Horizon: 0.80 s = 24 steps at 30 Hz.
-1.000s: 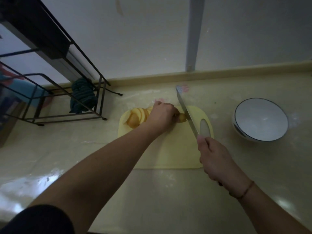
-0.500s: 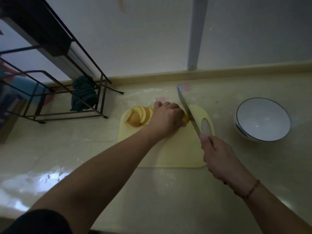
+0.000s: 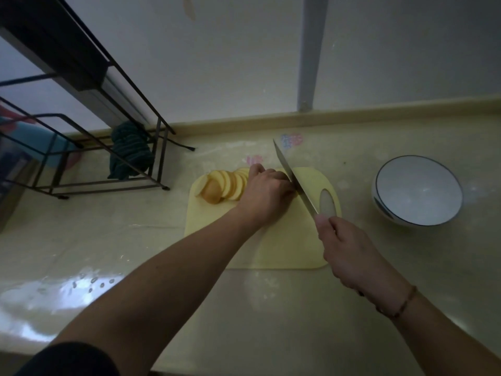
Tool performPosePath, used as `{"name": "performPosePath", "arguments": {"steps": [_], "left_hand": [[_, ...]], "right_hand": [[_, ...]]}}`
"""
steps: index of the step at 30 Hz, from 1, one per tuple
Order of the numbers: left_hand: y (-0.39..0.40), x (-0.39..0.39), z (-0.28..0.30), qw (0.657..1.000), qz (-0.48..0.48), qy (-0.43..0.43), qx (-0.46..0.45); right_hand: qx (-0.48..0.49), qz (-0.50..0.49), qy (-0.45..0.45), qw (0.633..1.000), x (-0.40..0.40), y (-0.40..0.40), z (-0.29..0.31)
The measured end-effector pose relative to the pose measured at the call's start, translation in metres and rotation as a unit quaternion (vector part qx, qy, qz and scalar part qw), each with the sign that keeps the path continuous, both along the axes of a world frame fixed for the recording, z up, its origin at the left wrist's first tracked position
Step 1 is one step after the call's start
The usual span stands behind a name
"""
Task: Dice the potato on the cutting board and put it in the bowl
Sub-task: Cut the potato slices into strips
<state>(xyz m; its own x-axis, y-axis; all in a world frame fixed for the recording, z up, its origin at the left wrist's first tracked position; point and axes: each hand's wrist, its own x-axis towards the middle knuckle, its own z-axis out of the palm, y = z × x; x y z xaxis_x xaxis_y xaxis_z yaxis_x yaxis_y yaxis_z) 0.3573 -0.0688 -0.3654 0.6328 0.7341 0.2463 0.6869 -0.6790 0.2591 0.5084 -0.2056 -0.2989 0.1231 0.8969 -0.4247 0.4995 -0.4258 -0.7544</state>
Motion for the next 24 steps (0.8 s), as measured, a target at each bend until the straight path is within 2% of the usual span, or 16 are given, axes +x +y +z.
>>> {"name": "performPosePath", "arguments": {"steps": [18, 24], "left_hand": [[0.003, 0.002, 0.004, 0.999, -0.015, 0.025, -0.034], [-0.001, -0.003, 0.001, 1.000, 0.001, -0.011, -0.007]], "right_hand": [[0.007, 0.034, -0.051, 0.998, -0.007, 0.017, -0.010], [-0.021, -0.006, 0.020, 1.000, 0.007, 0.014, -0.004]]}}
